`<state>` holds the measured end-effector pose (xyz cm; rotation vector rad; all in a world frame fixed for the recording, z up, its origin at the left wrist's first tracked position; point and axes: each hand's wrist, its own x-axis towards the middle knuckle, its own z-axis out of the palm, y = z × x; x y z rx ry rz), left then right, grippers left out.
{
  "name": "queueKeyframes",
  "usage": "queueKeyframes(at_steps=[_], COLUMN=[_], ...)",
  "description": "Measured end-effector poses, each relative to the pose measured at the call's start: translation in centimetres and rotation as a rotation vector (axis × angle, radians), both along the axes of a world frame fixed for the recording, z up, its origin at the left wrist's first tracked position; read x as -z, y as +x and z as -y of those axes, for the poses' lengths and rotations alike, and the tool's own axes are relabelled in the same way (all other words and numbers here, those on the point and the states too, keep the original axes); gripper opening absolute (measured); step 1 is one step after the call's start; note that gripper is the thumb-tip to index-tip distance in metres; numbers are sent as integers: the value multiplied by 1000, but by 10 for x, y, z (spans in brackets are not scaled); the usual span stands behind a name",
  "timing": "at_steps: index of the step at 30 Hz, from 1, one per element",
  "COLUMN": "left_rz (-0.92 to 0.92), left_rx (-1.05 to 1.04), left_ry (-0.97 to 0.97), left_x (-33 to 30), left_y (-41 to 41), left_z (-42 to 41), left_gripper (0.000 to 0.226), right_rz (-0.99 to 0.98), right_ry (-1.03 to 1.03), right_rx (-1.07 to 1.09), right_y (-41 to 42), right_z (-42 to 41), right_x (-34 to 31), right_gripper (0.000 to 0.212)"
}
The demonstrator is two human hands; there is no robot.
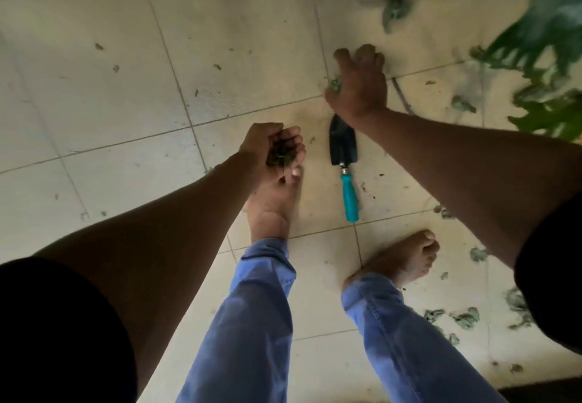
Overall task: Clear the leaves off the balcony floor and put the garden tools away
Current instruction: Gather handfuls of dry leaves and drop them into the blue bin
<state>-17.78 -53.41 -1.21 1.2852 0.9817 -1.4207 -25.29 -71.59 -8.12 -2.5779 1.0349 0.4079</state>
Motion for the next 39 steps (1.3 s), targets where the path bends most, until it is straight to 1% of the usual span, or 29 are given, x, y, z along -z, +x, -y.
queueKeyframes(at_steps=[1,4,5,7,10,12,14,16,18,19,21,22,23,25,26,28,31,33,35,37,39], left_rz=[-2,-1,2,-7,-12,-12,-4,14,-11,-82,-29,-23,-27,-22,-12,-38,-42,-63,-69,-69,-66], left_rx=[-6,-17,-17,-23,3,24,17,27,70,55,158,181,132,79,57,16,-33,-57,-39,-29,-21], left_ry=[-9,-6,-2,6,-14,-17,-14,-6,-65,-115,-87,-79,-92,-112,-104,-149,-143,-128,-137,-141,-142], left_x=[1,3,3,3,-1,0,1,3,3,5,2,2,8,9,8,6,6,11,13,18,23], left_y=[3,10,11,13,11,10,14,17,8,4,2,7,12,17,16,13,16,20,20,21,22], left_z=[-3,-14,-16,-19,-18,-16,-12,-8,-2,-1,5,10,15,23,27,35,41,41,39,35,29], left_gripper=[35,35,35,36,38,38,38,36,31,30,29,21,16,25,28,37,28,28,28,28,29], right_rz=[2,74,97,132,213,312,430,544,577,566,494,442,400,400,431,505,550,469,282,136,112], right_ry=[-7,12,32,95,213,267,312,360,406,410,399,398,379,276,214,118,69,24,-13,-27,-51], right_rx=[9,-15,-22,7,150,273,301,207,104,47,-100,-170,-225,-268,-253,-160,120,330,505,589,593], right_y=[4,5,4,-2,-7,-5,0,1,-4,-9,-16,-19,-21,-25,-25,-23,-15,-6,4,12,21], right_z=[-1,-12,-17,-22,-21,-23,-33,-51,-70,-78,-90,-92,-94,-92,-88,-72,-29,6,41,69,88], right_x=[3,11,13,18,15,1,-24,-52,-75,-82,-91,-96,-99,-103,-104,-100,-71,-48,-25,-8,3], right_gripper=[53,28,24,23,24,23,18,14,14,15,10,7,8,12,14,17,21,30,48,65,72])
